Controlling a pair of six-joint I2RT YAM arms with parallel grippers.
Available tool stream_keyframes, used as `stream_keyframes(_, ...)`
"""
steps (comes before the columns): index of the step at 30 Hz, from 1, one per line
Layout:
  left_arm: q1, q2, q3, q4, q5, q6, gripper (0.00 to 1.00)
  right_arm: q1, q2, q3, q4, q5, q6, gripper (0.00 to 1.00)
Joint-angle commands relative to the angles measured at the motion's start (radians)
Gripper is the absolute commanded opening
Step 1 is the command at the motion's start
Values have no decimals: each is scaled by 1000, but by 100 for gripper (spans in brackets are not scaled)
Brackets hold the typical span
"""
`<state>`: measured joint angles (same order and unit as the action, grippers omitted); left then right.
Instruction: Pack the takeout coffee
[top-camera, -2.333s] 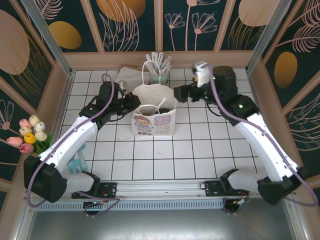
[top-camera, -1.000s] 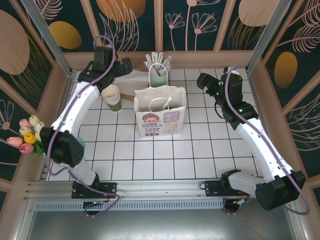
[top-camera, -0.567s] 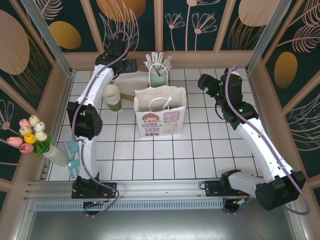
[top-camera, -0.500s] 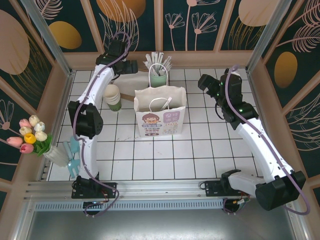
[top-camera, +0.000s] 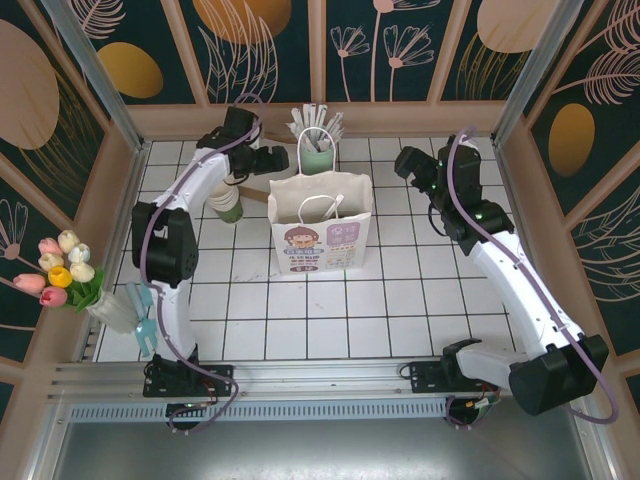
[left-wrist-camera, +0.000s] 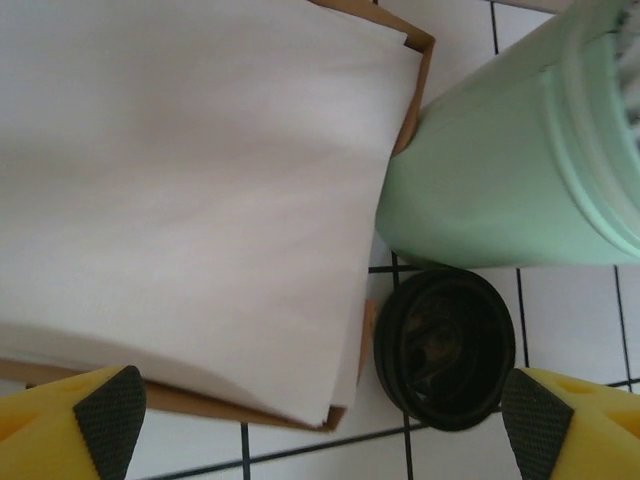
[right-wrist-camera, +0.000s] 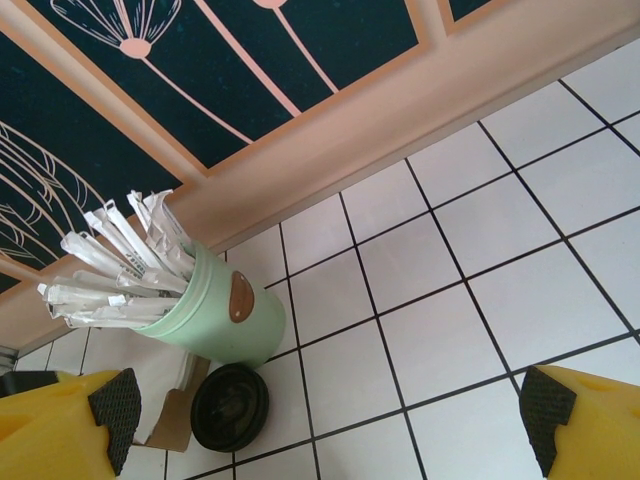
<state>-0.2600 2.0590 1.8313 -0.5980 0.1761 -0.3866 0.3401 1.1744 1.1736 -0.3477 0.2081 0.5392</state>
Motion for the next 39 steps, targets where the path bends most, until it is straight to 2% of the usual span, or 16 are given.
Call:
stream_keyframes(1,2,-137,-21,85,10,-10,94,-3,7,28,4,-9,19,99)
stream_keyframes(6,2,-185,-40,68,3,-10,95,-2,11,26,7,-18,21,99)
stream_keyframes(8,1,-202,-74,86,59,-27,94,-3,9,26,6,-18,20,99)
stream_keyframes(11,-3,-262,-200,198,127,-109,93,-2,9,23,4,-14,18,99)
stream_keyframes(13,-18,-297,-271,250,90,-155,92,-2,11,18,7,-14,19,99)
stream_keyframes(16,-54,-339,-369,313,-54,-231,90,-2,19,21,10,-22,21,99)
stream_keyframes(18,-71,-380,-443,369,-143,-290,83,-1,27,24,10,-32,23,99)
stream_keyframes(20,-87,-382,-484,412,-181,-316,80,-2,37,30,7,-38,24,99)
stream_keyframes(25,-110,-320,-500,463,-153,-314,78,0,63,63,-14,-51,28,99)
stream_keyframes(30,-111,-256,-524,504,-176,-313,78,11,83,93,-23,-59,35,99)
stream_keyframes(32,-112,-238,-519,522,-134,-317,78,11,88,95,-18,-74,25,99)
stream_keyframes(35,-130,-227,-511,514,-110,-347,78,10,90,107,-30,-81,10,99)
stream_keyframes(39,-143,-244,-565,568,-90,-455,79,9,72,96,-45,-64,3,99)
